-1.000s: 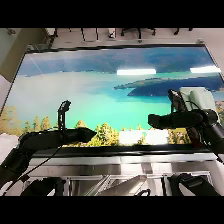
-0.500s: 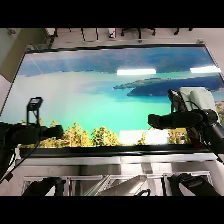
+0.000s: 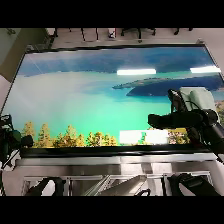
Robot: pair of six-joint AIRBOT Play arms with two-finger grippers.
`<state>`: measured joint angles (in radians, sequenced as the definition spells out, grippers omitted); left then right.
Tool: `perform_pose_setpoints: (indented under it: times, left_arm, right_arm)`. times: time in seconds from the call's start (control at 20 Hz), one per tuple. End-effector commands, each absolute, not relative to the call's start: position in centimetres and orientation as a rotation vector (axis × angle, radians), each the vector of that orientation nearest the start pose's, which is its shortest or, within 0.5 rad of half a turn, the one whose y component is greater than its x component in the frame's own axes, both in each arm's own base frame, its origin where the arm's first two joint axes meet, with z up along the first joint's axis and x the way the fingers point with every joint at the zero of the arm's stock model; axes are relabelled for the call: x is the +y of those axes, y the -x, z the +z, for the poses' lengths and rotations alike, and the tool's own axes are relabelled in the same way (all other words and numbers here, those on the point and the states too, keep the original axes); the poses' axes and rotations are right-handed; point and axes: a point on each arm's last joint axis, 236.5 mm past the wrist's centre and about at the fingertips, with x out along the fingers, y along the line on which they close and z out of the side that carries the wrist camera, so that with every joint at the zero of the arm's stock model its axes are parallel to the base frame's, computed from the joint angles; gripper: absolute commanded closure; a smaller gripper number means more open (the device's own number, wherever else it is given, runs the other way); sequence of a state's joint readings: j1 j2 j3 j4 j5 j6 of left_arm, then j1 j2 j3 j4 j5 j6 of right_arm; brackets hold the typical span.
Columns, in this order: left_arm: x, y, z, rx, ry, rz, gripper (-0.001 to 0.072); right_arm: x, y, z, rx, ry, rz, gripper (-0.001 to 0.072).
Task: Fold the shirts.
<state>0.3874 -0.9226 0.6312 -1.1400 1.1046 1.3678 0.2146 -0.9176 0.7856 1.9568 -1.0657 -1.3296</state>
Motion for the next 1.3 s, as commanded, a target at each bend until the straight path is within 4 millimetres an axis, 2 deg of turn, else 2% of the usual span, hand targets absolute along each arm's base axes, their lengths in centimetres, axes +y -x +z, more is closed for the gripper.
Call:
perform_pose_setpoints:
  times: [0.0,0.2,0.35,0.4,0.45,0.5,0.6,0.7,0.8,0.85,0.95,1.0,1.1,1.2,1.25]
  left_arm:
    - [23.6,-19.3,-6.1,1.412,-0.005,0.734,0.0000]
    - [27.7,-18.3,-7.8,1.485,0.041,0.806,0.0001]
    - [29.4,-19.4,-9.6,1.514,0.059,0.804,0.0004]
    - [29.7,-19.8,-10.2,1.526,0.064,0.799,0.0207]
    - [29.8,-19.8,-10.7,1.568,0.076,0.799,0.0655]
    - [29.7,-19.4,-11.2,1.617,0.081,0.799,0.0696]
    - [29.0,-18.8,-11.3,1.692,0.114,0.805,0.0696]
    - [27.3,-20.4,-10.2,1.686,0.137,0.776,0.0696]
    - [24.5,-24.4,-7.7,1.580,0.142,0.696,0.0696]
    - [22.2,-27.1,-5.9,1.507,0.142,0.627,0.0696]
    - [15.6,-32.4,-1.7,1.365,0.161,0.438,0.0697]
    - [11.1,-34.5,0.8,1.302,0.175,0.313,0.0696]
    - [2.9,-36.8,5.6,1.190,0.171,0.099,0.0697]
    - [-4.5,-37.1,9.8,1.083,0.095,-0.083,0.0696]
    - [-7.2,-36.7,11.1,1.054,0.076,-0.141,0.0696]
  right_arm:
    - [14.1,-28.1,1.7,1.267,-0.445,0.224,0.0694]
    - [14.1,-28.1,1.7,1.267,-0.446,0.223,0.0694]
    - [14.1,-28.1,1.7,1.267,-0.445,0.223,0.0695]
    - [14.1,-28.1,1.7,1.267,-0.446,0.223,0.0694]
    - [14.1,-28.1,1.7,1.267,-0.445,0.223,0.0695]
    - [14.1,-28.1,1.7,1.267,-0.445,0.223,0.0694]
    - [14.1,-28.1,1.7,1.267,-0.445,0.223,0.0695]
    - [14.1,-28.1,1.7,1.267,-0.445,0.223,0.0695]
    - [14.1,-28.1,1.7,1.267,-0.445,0.223,0.0695]
    - [14.1,-28.1,1.7,1.267,-0.445,0.223,0.0695]
    - [14.1,-28.1,1.7,1.267,-0.445,0.223,0.0694]
    - [14.1,-28.1,1.7,1.267,-0.445,0.223,0.0695]
    - [14.1,-28.1,1.7,1.267,-0.445,0.223,0.0695]
    - [14.1,-28.1,1.7,1.267,-0.445,0.223,0.0694]
    - [14.1,-28.1,1.7,1.267,-0.445,0.223,0.0695]
